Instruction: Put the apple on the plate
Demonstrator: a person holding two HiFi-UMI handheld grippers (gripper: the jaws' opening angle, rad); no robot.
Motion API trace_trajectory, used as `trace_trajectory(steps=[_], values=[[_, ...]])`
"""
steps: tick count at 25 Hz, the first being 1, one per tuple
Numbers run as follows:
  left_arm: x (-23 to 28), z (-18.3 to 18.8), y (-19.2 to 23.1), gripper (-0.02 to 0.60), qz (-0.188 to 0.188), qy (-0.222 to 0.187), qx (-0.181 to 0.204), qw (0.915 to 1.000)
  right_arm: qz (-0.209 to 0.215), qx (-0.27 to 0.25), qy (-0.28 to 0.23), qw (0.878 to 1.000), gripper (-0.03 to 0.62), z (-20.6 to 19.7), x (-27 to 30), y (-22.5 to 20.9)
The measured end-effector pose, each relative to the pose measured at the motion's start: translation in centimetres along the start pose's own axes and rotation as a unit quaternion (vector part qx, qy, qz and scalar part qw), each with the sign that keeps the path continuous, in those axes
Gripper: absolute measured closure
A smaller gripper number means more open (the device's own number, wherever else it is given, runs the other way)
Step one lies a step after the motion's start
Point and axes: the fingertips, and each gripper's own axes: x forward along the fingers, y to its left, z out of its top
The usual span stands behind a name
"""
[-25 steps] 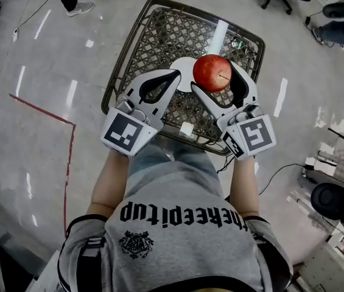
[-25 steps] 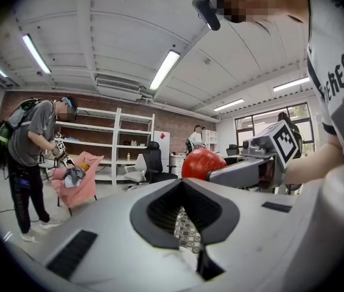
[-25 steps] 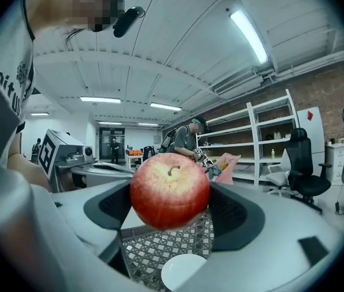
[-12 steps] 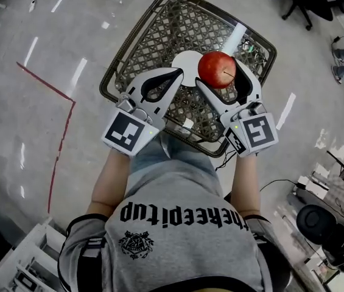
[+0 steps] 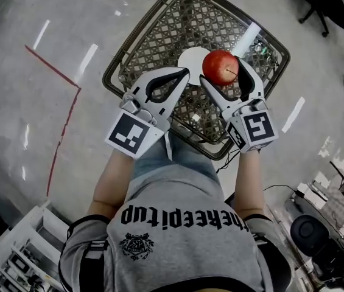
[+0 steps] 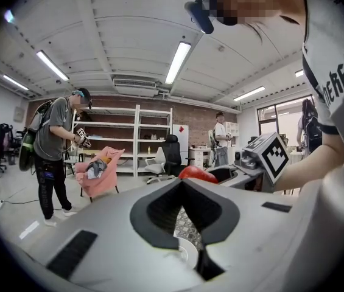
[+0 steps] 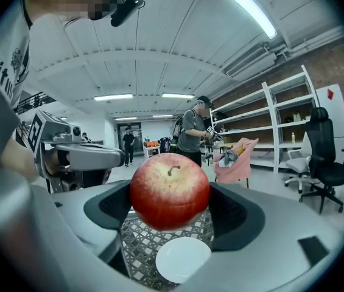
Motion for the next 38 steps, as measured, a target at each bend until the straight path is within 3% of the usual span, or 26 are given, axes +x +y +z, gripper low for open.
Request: trace_trajectory(steps=[38], values=[[2.8,-10.2,2.9,0.56,-0.008,0.059,-0.055,0.9967,-0.001,0.022,0.137,0.99,0.189,-17.2,8.0,-1.8]])
